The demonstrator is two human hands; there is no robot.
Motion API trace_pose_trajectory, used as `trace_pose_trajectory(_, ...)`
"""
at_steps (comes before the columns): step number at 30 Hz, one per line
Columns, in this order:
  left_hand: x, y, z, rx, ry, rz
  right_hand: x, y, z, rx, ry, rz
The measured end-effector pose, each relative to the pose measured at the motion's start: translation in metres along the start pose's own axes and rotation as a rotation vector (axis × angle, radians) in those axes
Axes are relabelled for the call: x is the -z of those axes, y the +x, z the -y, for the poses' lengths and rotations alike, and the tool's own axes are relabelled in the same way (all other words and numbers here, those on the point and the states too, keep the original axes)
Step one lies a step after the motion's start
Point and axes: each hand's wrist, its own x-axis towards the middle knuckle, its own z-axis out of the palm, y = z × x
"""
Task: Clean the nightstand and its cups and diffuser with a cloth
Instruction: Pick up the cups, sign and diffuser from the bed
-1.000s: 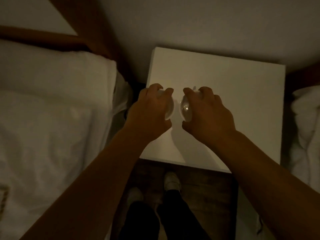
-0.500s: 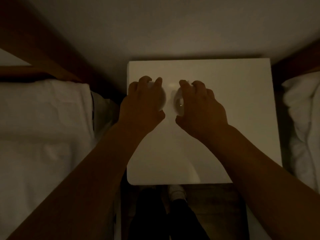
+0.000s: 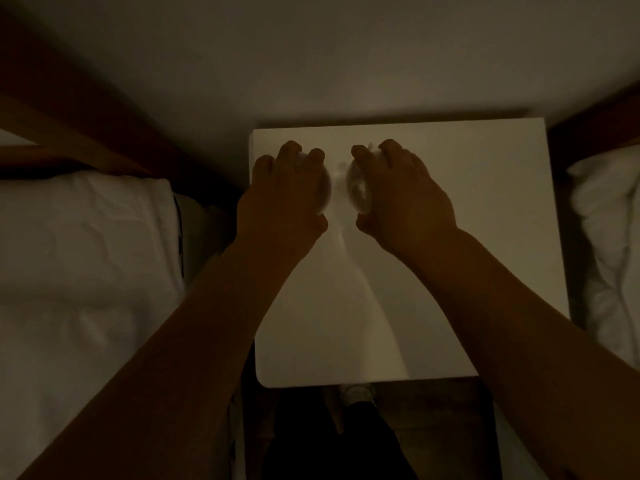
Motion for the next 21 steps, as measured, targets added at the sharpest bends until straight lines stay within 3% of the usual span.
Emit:
trace_pose_trajectory(12,-0.003,0.009,0.004,-0.006,-0.019,0.004,0.002,0.009,0.004,-0.008,-0.054,0.007)
trace_pose_trajectory(21,0.005,-0.007,0.006,0.022,-0.053,-0.102,0.007,-0.002,0.002,0.010,-0.092,0.052)
